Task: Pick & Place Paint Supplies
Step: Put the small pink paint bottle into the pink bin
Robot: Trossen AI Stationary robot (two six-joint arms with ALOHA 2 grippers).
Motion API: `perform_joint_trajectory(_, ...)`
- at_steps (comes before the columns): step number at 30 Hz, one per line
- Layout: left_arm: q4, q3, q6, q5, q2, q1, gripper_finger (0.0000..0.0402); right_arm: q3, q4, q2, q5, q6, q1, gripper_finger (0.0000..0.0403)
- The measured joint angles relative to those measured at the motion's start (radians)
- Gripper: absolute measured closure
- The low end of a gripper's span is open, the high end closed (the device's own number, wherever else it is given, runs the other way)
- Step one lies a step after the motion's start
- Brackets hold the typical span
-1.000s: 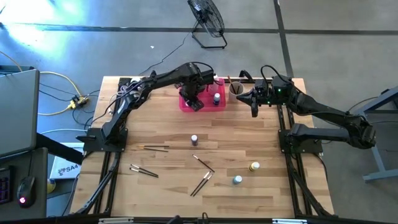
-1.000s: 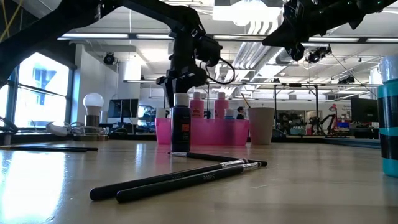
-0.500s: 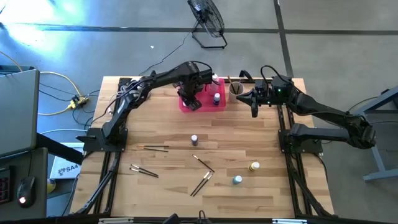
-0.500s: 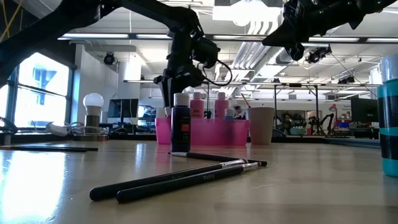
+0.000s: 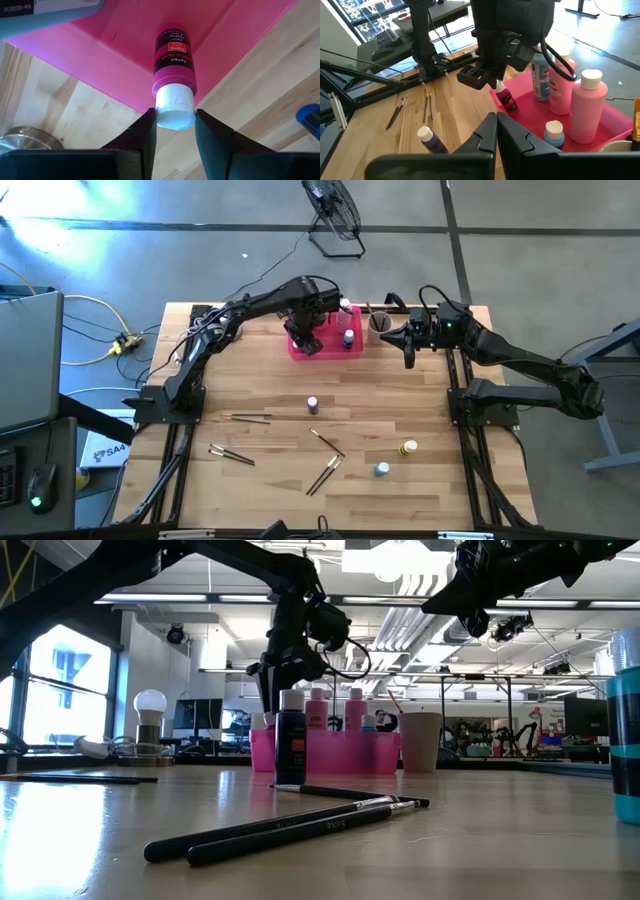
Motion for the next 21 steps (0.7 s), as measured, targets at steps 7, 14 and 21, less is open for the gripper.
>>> perform_joint_trajectory(7, 0.0, 0.0, 0.0, 0.007, 0.0, -0.001, 0.0286, 0.0, 0.0, 0.0, 0.001, 0.0, 0.0, 0.0398)
perform_joint_trajectory(14, 0.0, 0.0, -0.001, -0.019, 0.0, -0.001, 0.0269, 0.0, 0.0, 0.0, -0.012, 0.0, 0.0, 0.0398)
perform_joint_trajectory(21, 0.0, 0.0, -0.002, -0.019, 0.0, -0.001, 0.0251, 0.0, 0.001, 0.028, -0.095, 0.021, 0.0, 0.0398)
